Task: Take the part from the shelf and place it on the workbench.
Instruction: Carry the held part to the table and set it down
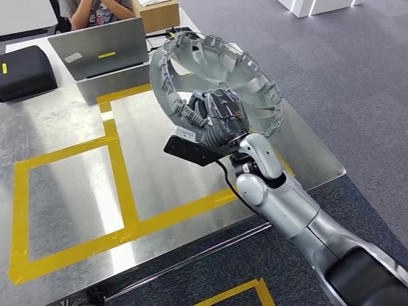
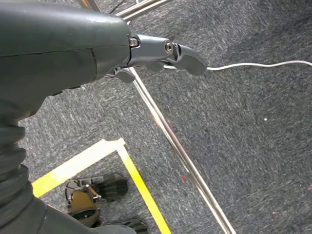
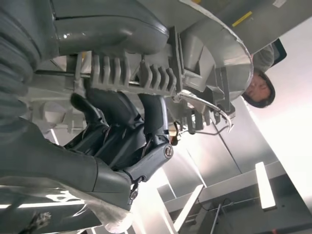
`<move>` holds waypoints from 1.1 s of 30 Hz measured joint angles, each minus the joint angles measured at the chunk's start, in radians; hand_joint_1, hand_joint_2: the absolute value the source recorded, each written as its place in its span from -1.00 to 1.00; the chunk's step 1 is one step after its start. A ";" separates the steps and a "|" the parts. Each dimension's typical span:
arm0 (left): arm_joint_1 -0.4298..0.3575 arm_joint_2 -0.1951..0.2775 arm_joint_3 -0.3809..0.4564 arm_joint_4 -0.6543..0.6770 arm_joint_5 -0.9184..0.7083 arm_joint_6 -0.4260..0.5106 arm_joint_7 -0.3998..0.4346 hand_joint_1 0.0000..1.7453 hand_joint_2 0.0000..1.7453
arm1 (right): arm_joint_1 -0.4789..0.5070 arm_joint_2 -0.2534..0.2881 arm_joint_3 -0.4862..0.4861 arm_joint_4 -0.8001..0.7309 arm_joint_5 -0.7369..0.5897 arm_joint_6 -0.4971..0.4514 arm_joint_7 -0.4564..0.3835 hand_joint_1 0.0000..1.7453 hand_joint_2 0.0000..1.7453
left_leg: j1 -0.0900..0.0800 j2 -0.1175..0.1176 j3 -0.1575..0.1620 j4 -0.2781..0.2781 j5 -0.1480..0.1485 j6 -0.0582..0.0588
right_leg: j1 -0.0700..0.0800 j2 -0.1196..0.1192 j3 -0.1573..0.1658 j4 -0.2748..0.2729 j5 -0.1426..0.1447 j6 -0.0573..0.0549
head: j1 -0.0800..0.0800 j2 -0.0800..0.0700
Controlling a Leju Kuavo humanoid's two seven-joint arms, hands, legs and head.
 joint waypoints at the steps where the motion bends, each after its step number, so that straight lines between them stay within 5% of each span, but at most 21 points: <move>1: 0.000 0.000 -0.001 0.000 0.005 0.000 -0.001 -1.00 0.50 | -0.001 0.000 0.002 0.002 0.001 0.000 0.001 -1.00 -1.00 | 0.000 0.000 0.000 0.000 0.000 0.000 | 0.000 0.000 0.000 0.000 0.000 0.000 | 0.000 0.000; 4: 0.002 0.000 -0.006 0.000 0.025 -0.002 0.002 -1.00 -1.00 | -0.006 0.000 0.003 0.004 0.002 0.000 0.005 -1.00 -1.00 | 0.000 0.000 0.000 0.000 0.000 0.000 | 0.000 0.000 0.000 0.000 0.000 0.000 | 0.000 0.000; 27: 0.012 0.006 -0.049 0.000 0.097 0.023 0.023 -1.00 -1.00 | 0.029 0.002 -0.039 -0.012 -0.108 -0.013 -0.010 -1.00 -1.00 | -0.001 0.000 0.004 0.000 0.000 0.000 | 0.000 0.000 0.004 -0.001 0.000 0.000 | 0.000 0.000; 33: 0.021 0.006 -0.051 0.000 0.162 0.048 -0.002 -1.00 -1.00 | 0.137 0.012 -0.100 -0.138 -0.413 0.021 -0.121 -1.00 -1.00 | -0.001 0.000 0.004 0.000 -0.002 0.000 | 0.000 0.001 0.004 -0.001 -0.001 0.001 | 0.000 0.000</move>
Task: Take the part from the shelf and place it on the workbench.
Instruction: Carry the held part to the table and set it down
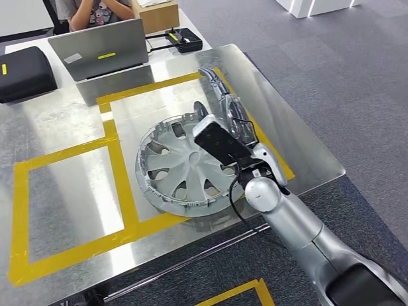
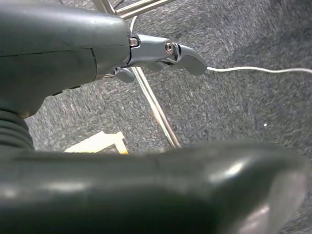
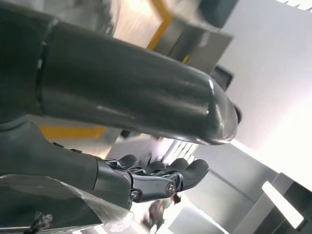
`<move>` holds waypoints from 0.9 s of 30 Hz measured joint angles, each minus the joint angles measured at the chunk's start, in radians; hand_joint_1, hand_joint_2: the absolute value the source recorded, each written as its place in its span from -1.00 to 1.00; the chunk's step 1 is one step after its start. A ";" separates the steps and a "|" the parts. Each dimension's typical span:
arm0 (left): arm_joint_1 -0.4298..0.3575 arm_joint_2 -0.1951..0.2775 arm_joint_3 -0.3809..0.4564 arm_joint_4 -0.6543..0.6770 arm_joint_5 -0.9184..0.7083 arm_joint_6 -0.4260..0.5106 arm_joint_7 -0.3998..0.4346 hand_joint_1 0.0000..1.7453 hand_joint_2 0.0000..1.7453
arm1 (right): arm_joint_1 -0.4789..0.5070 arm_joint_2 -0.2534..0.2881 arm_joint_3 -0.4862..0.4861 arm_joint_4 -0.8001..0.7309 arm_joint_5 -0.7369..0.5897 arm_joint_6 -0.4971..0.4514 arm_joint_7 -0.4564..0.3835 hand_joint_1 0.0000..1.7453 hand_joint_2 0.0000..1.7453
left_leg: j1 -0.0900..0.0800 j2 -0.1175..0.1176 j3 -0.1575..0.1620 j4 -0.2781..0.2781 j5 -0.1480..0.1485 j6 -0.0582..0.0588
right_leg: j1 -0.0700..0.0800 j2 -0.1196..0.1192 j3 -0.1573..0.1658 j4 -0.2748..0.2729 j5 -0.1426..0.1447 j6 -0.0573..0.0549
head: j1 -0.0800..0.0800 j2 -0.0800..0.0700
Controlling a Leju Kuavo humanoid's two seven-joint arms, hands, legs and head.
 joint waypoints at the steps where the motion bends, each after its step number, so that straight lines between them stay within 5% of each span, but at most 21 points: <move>1: 0.003 0.001 0.000 0.000 0.011 0.004 -0.007 -1.00 -1.00 | 0.032 0.000 -0.010 -0.038 -0.054 0.011 -0.023 -1.00 -1.00 | 0.000 0.000 0.000 0.000 -0.001 0.000 | 0.000 0.000 0.000 0.000 0.000 0.000 | 0.000 0.000; 9: 0.032 0.009 0.034 0.000 0.102 0.025 -0.047 -1.00 -1.00 | 0.257 0.000 -0.050 -0.317 -0.292 0.060 -0.136 -1.00 -1.00 | 0.000 0.001 0.001 0.000 -0.006 -0.001 | 0.000 0.002 0.000 0.000 -0.005 0.002 | 0.000 0.000; 19: 0.060 0.016 0.071 0.002 0.133 0.037 -0.060 -1.00 -1.00 | 0.389 -0.004 -0.076 -0.478 -0.344 0.070 -0.165 -1.00 -1.00 | -0.001 0.005 0.003 0.000 -0.008 0.001 | -0.001 0.003 0.002 -0.001 -0.006 0.002 | 0.000 0.000; 27: 0.095 0.024 0.109 0.002 0.164 0.045 -0.076 -1.00 -1.00 | 0.587 -0.044 -0.115 -0.628 -0.310 0.025 -0.264 -1.00 -1.00 | -0.001 0.005 0.008 0.000 -0.010 0.001 | -0.001 0.003 0.007 -0.001 -0.008 0.003 | 0.000 0.000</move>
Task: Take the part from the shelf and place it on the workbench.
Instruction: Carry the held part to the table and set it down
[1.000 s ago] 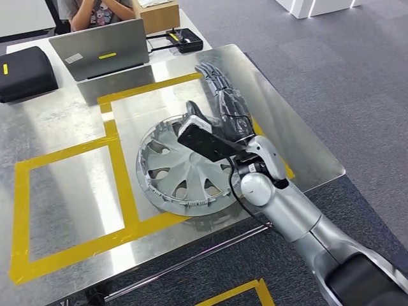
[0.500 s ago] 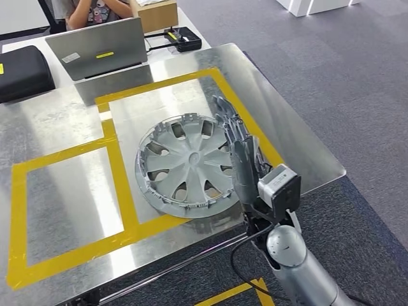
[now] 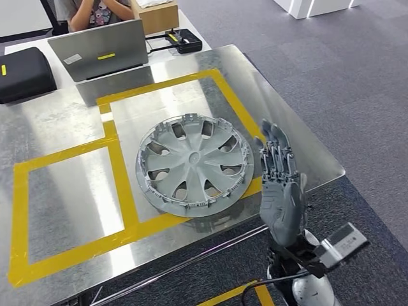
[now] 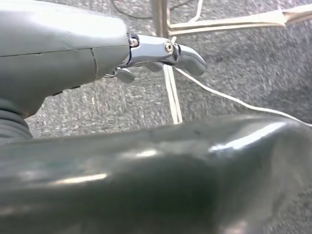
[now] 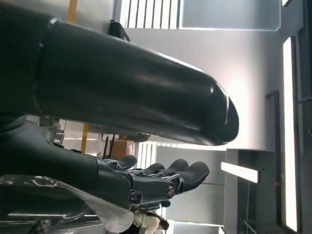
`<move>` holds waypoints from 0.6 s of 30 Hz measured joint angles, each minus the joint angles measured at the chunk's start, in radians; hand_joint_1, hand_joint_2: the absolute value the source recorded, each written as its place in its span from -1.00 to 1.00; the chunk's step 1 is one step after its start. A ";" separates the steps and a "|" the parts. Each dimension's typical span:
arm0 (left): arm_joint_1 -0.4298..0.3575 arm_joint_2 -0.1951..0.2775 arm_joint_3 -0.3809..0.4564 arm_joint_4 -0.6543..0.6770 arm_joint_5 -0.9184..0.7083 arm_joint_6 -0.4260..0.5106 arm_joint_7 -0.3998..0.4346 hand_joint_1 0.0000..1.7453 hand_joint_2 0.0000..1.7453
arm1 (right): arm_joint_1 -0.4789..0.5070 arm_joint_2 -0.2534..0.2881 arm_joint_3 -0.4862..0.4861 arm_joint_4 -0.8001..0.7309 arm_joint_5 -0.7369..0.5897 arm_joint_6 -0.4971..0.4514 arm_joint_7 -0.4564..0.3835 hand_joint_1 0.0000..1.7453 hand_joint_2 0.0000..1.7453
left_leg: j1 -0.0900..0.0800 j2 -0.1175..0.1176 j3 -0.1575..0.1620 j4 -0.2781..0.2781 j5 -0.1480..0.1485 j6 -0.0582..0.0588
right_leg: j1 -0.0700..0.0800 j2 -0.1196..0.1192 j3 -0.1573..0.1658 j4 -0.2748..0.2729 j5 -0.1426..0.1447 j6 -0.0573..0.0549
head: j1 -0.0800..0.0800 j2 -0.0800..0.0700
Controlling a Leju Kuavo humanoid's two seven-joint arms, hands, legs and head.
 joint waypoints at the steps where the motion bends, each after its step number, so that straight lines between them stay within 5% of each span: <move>1: 0.004 0.001 0.005 0.000 0.002 0.001 -0.001 -1.00 -1.00 | 0.018 -0.003 -0.003 -0.014 0.006 -0.004 -0.007 -1.00 -1.00 | 0.000 0.000 0.000 0.000 0.000 0.000 | 0.000 0.000 0.000 0.000 0.000 0.000 | 0.000 0.000; 18: 0.019 0.001 0.034 0.000 0.006 0.005 -0.003 -1.00 -1.00 | 0.112 -0.016 -0.020 -0.082 0.026 -0.026 -0.031 -1.00 -1.00 | 0.000 0.000 0.004 0.000 0.000 0.000 | 0.000 0.001 0.006 0.000 0.000 0.000 | 0.000 0.000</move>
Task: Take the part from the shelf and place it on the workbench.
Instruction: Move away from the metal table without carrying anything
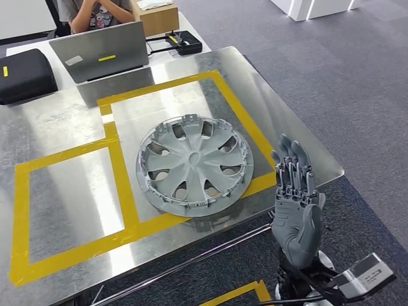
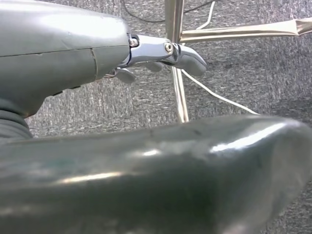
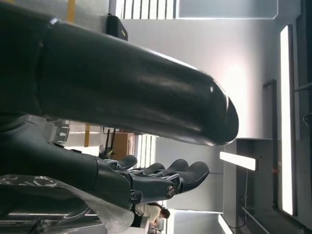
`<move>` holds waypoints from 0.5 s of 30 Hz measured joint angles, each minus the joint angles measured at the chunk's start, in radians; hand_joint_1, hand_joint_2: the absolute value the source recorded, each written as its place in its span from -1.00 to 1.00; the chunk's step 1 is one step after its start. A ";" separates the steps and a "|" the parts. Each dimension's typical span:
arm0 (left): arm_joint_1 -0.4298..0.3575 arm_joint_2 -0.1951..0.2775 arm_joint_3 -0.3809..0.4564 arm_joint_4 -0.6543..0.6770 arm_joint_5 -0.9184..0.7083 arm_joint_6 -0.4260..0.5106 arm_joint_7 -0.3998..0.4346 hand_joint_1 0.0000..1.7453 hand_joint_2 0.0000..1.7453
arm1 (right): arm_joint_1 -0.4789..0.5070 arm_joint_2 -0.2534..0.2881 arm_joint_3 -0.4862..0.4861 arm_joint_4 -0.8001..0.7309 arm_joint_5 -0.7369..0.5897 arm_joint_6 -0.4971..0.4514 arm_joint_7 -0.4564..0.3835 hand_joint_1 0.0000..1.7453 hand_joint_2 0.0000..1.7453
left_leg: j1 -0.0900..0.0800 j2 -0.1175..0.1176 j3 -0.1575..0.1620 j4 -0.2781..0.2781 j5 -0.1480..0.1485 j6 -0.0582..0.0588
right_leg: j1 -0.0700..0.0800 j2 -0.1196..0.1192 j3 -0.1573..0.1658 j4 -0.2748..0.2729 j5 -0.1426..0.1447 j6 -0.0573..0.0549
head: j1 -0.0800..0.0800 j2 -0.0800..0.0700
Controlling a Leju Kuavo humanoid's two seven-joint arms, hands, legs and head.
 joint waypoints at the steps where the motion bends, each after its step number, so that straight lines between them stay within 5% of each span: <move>1: 0.000 0.000 0.002 0.000 -0.001 0.000 0.000 -1.00 -1.00 | 0.002 0.000 -0.001 0.000 -0.001 -0.001 -0.002 -1.00 -1.00 | 0.000 0.000 0.000 0.000 0.000 0.000 | 0.000 0.000 0.000 0.000 0.000 0.000 | 0.000 0.000; 15: 0.012 -0.002 0.024 0.000 -0.020 -0.026 0.020 -1.00 -1.00 | 0.030 0.000 -0.010 -0.014 0.026 -0.027 -0.018 -1.00 -1.00 | 0.000 0.000 0.001 0.000 0.000 0.000 | 0.000 0.000 0.001 0.000 0.000 0.000 | 0.000 0.000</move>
